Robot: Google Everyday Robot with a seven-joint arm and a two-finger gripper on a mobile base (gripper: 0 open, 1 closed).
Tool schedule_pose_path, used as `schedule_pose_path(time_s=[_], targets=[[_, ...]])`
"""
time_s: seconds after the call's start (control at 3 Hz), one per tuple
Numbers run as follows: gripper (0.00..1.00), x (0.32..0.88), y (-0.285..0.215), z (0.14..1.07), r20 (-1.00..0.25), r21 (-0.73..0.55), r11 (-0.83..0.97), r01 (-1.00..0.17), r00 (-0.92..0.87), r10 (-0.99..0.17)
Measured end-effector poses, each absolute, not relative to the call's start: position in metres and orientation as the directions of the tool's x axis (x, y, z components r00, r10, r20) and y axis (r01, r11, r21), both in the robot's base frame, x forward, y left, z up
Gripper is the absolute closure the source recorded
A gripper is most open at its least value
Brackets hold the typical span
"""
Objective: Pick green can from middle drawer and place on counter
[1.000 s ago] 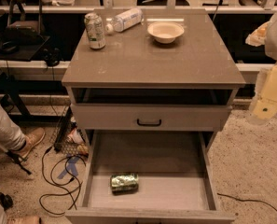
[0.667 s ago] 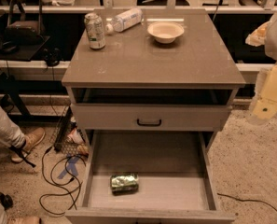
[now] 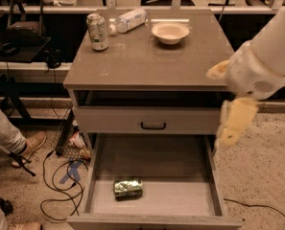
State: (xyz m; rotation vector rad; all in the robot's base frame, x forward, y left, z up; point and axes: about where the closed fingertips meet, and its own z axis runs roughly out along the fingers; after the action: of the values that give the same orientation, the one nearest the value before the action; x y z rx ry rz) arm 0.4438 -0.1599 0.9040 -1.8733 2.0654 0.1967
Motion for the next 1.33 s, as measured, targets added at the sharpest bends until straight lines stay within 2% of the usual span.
schedule_pose_path(time_s=[0.33,0.67,1.0,1.33], targets=[[0.00,0.439,-0.084,0.807,-0.430,-0.058,0.014,-0.998,0.012,-0.903],[0.00,0.440,-0.083,0.804,-0.430,-0.057,0.013,-0.998,0.012,-0.903],[0.00,0.454,-0.055,0.730,-0.454,-0.018,0.000,-1.000,0.009,-0.891],[0.00,0.476,-0.022,0.637,-0.532,0.018,0.005,-1.000,-0.014,-0.847]])
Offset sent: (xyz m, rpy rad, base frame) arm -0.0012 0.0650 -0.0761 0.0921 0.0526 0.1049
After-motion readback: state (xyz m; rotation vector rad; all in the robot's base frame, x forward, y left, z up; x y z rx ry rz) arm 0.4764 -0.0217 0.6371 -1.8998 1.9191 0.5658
